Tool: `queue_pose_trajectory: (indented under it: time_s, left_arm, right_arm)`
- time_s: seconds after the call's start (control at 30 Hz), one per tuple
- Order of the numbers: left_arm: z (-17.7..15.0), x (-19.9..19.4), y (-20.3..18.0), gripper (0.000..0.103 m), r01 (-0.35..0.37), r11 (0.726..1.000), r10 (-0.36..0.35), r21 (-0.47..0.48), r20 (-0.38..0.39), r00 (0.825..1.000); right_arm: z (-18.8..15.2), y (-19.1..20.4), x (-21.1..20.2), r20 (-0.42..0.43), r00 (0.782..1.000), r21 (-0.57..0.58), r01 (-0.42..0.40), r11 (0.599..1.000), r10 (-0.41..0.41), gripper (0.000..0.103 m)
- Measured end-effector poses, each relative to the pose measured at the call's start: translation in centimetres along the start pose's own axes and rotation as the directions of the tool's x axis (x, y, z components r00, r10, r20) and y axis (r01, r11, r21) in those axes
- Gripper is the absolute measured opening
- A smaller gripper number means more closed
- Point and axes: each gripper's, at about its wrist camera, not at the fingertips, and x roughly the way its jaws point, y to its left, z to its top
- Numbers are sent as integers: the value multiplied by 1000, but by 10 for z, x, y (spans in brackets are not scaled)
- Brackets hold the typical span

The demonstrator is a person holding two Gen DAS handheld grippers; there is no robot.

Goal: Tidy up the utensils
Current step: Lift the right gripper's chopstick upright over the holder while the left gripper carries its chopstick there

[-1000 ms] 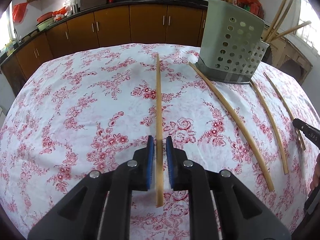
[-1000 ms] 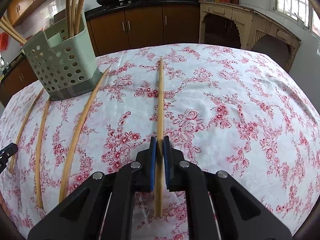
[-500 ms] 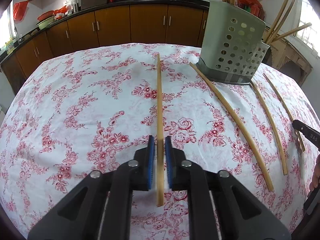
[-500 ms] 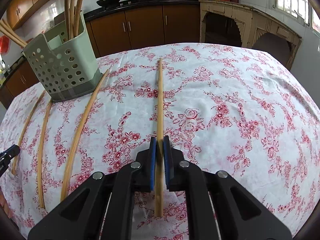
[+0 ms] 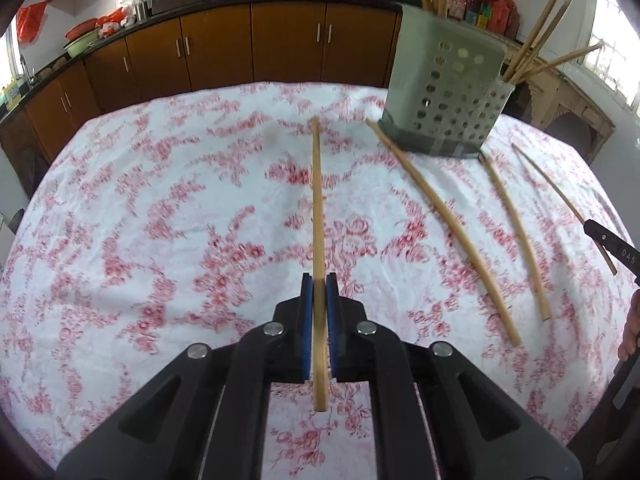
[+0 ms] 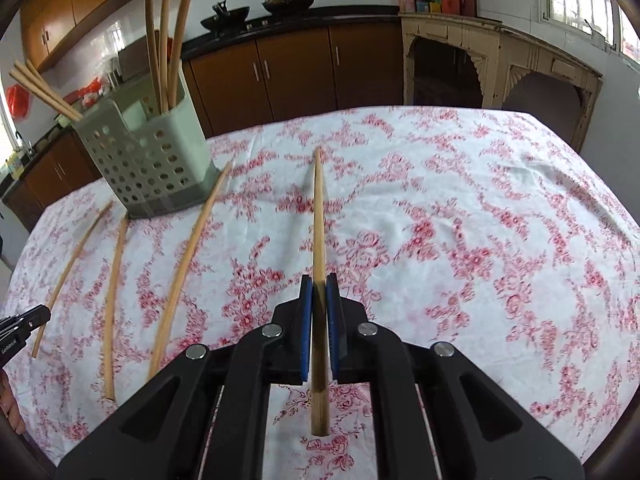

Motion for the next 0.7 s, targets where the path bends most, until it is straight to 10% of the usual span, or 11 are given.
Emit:
queue_pose_trajectory:
  time_s: [0.7]
  left_arm:
    - [51, -91, 7, 8, 92, 993, -65, -75, 313, 948]
  right_arm:
    - [45, -6, -71, 274, 961, 20, -51, 999, 43, 8]
